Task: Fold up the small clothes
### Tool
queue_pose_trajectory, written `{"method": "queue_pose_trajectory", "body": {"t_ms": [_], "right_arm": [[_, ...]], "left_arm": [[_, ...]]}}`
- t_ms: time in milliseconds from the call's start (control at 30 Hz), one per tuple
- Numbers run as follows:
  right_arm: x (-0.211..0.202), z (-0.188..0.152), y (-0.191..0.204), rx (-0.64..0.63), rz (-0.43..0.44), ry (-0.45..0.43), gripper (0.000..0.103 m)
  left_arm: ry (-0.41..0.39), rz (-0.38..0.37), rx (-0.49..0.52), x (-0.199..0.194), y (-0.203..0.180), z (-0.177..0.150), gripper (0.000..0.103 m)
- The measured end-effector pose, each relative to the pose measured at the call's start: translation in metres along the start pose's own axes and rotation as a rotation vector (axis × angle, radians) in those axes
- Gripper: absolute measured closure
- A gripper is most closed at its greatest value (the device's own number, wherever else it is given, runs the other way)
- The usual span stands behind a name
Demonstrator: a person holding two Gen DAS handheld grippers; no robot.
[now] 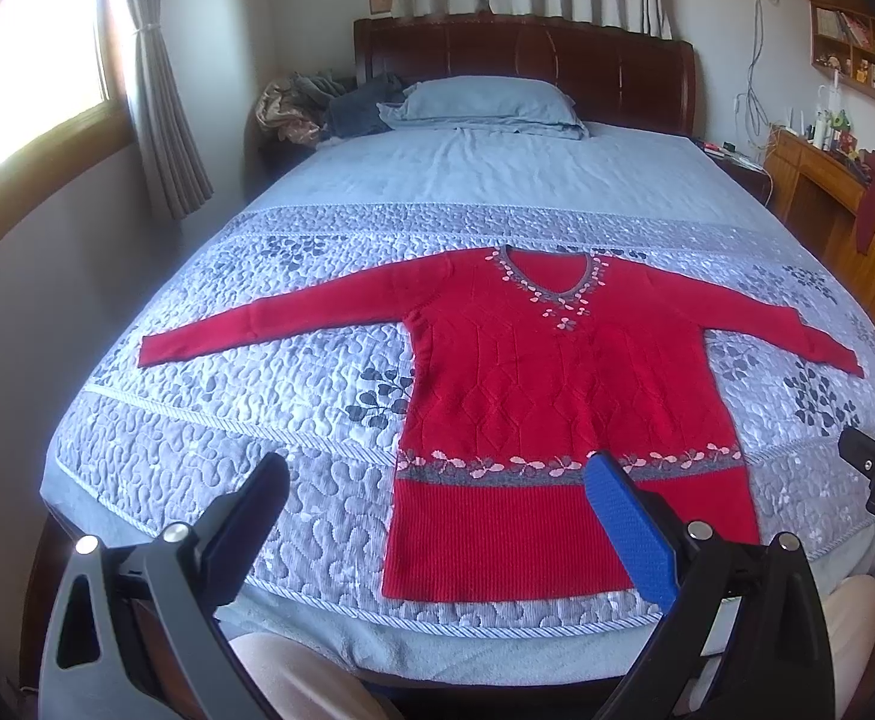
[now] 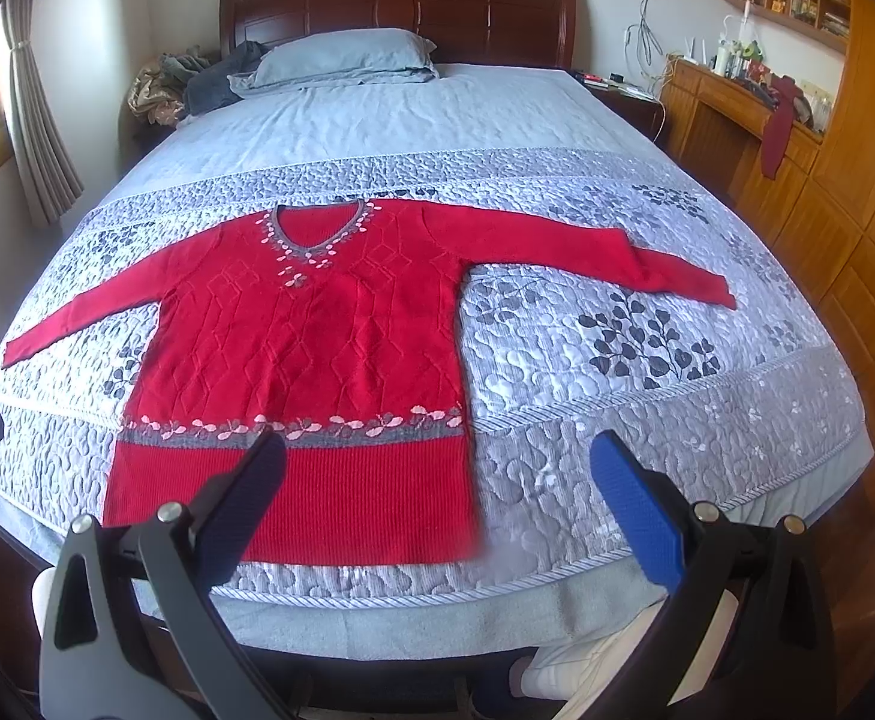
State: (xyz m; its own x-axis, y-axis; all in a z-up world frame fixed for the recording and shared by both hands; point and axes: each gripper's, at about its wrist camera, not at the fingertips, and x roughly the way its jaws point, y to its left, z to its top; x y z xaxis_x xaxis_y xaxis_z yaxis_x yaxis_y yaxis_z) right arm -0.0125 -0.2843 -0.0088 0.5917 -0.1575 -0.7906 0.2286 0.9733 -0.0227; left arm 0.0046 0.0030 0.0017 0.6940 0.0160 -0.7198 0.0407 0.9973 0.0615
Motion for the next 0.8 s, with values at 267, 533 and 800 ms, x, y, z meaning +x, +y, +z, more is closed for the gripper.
{"method": "queue_pose_trajectory", "body": {"t_ms": [267,533,800], "right_arm": [[0.0007,0.0013,0.0001,-0.002,-0.003,-0.001,0.003],[0.0002,0.0029,0.0001,-0.005,-0.004,-0.003,0.003],[0.0009,0.0040,-0.0001,-0.006,-0.003,0.000,0.003]], "left_arm": [[0.000,0.002,0.000,0.0000,-0.0011,0.0006,0.004],[-0.001,0.006,0.002,0.0015,-0.0024,0.0029,0.004],[-0.002,0.007,0.003,0.0015,-0.0022,0.0028,0.004]]}}
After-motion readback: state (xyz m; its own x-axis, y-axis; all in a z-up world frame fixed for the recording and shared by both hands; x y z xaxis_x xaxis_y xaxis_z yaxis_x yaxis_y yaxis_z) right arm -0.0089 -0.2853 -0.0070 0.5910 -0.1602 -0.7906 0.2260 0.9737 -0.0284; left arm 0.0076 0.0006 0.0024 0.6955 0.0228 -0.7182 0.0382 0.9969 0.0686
